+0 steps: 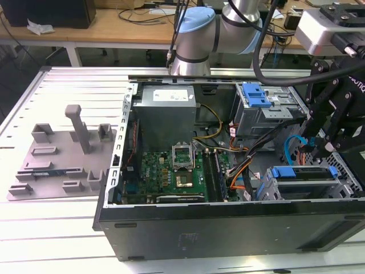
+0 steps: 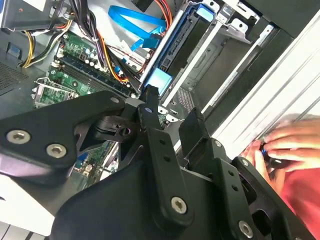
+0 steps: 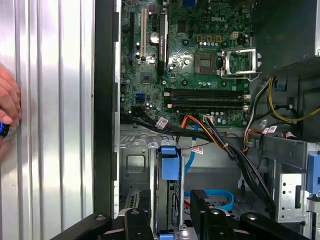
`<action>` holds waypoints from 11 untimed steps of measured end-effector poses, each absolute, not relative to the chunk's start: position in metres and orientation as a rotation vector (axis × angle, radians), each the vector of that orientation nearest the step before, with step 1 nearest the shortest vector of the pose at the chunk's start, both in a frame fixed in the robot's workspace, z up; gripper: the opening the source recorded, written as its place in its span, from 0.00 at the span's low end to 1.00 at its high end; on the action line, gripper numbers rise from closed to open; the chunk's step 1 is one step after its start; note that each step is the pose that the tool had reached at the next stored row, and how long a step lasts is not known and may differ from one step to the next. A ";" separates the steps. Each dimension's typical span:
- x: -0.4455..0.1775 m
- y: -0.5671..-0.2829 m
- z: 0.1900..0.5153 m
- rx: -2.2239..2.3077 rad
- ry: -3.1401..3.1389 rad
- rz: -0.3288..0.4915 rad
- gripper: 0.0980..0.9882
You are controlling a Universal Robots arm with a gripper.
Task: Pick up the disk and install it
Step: 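Insert the first disk wire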
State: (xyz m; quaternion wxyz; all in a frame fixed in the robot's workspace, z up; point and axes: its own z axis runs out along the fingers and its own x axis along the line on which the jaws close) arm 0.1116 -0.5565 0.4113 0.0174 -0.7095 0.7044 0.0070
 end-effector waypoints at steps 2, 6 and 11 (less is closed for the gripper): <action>0.112 -0.556 0.411 -2.205 2.189 0.022 0.39; 0.111 -0.528 0.411 -2.213 2.197 0.005 0.39; 0.112 -0.495 0.411 -2.253 2.235 -0.080 0.39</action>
